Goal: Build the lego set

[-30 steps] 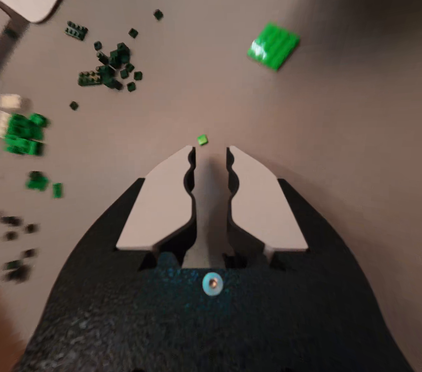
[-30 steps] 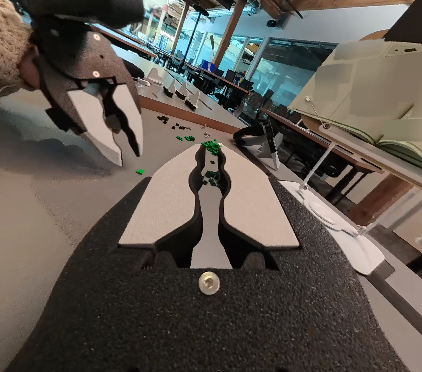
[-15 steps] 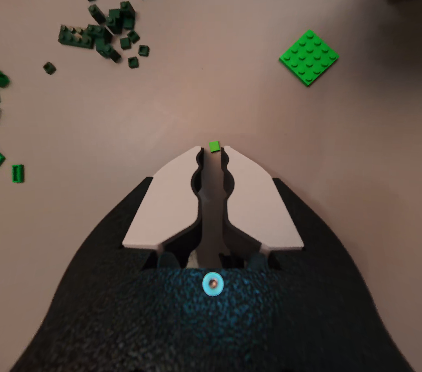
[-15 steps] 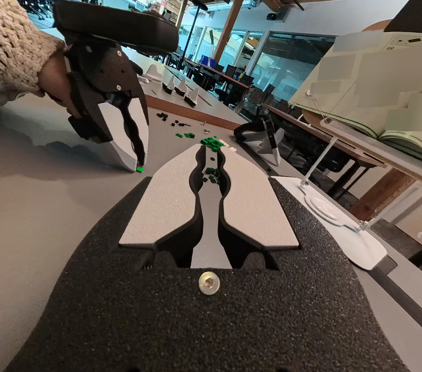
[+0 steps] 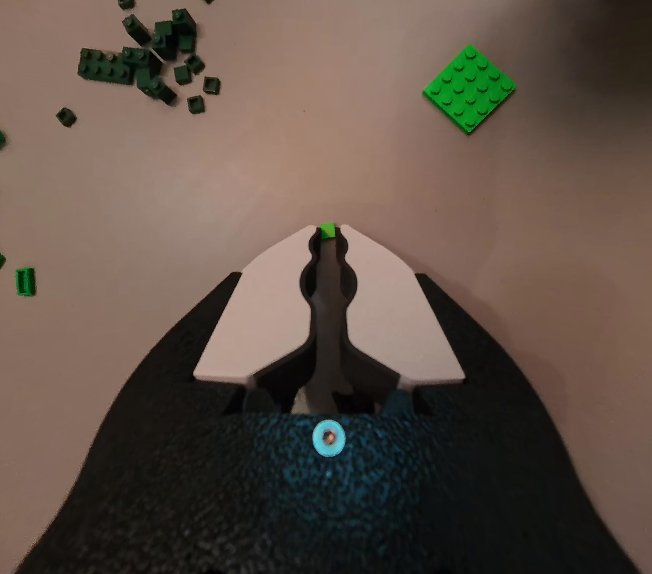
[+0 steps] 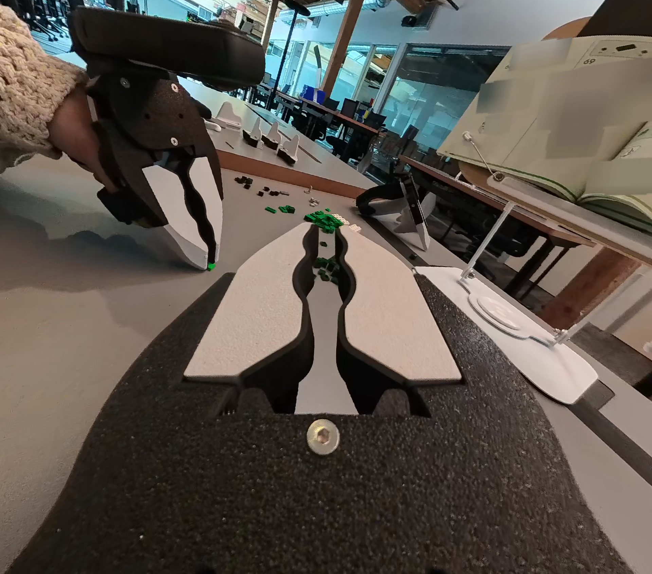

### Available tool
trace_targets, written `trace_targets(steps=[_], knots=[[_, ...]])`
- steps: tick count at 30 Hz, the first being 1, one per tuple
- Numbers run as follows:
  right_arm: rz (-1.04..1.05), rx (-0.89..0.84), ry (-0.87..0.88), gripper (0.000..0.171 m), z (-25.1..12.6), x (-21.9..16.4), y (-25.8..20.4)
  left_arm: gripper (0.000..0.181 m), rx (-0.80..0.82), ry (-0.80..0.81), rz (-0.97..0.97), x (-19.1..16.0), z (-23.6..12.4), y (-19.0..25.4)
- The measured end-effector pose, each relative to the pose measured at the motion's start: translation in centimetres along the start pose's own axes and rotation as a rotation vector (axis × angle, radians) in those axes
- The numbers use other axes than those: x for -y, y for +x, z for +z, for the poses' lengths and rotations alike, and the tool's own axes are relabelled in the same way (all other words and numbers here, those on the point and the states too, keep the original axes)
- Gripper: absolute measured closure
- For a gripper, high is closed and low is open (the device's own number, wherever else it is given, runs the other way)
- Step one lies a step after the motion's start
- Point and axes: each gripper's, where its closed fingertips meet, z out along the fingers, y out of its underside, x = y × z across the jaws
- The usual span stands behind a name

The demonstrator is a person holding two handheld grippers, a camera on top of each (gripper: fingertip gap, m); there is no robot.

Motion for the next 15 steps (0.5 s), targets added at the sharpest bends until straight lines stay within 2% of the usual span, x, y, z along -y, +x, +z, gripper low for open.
trace_targets(steps=[5, 9, 12, 15], knots=[[0.021, -0.047, -0.006, 0.164, -0.1, -0.2, 1.0, 0.174, 0.018, 0.002, 0.077, 0.4, 0.0, 0.3], [-0.023, -0.21, -0.112, 0.166, -0.2, -1.8, 3.6, 0.174, -0.077, 0.147, 0.182, 3.6, -1.1, 3.0], [0.01, -0.315, -0.141, 0.167, -0.8, -2.4, 5.5, 0.174, -0.156, 0.23, 0.338, 6.0, -1.6, 6.0], [0.056, -0.356, -0.135, 0.168, -1.3, -2.5, 6.4, 0.173, -0.125, 0.202, 0.53, 6.9, -0.8, 7.4]])
